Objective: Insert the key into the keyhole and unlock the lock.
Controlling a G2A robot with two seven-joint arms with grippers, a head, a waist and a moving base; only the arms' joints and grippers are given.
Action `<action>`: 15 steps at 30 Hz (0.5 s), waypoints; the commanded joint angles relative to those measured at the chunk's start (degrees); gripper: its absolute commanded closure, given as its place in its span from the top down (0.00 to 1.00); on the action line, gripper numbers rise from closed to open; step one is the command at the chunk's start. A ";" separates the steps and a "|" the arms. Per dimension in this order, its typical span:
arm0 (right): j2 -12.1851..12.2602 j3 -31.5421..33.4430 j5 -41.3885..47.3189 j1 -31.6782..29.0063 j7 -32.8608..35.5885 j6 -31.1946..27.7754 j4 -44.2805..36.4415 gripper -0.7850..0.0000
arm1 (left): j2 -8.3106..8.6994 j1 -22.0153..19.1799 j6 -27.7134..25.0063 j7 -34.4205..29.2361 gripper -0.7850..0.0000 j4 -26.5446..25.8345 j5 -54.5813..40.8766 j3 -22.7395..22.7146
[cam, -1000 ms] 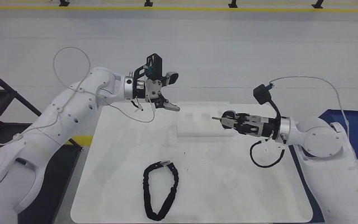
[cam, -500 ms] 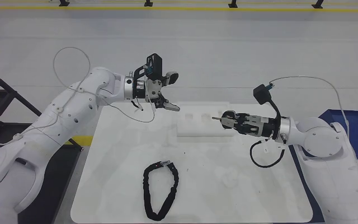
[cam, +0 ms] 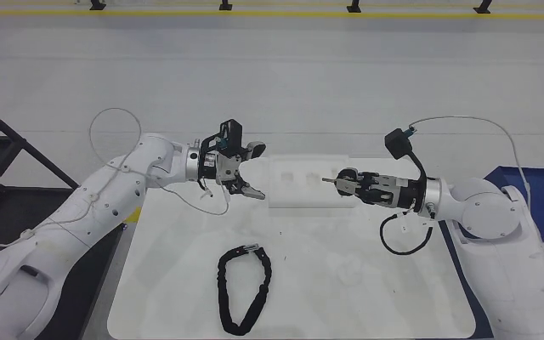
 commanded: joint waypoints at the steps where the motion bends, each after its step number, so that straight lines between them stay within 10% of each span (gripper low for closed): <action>1: 0.00 0.00 0.00 0.00 0.00 0.00 0.00 0.00 | 0.56 1.26 0.00 1.49 1.00 -1.10 1.57 0.57; 15: 0.00 0.00 0.00 0.00 0.00 0.00 0.00 0.00 | 2.15 2.66 0.00 4.36 1.00 2.03 10.28 12.27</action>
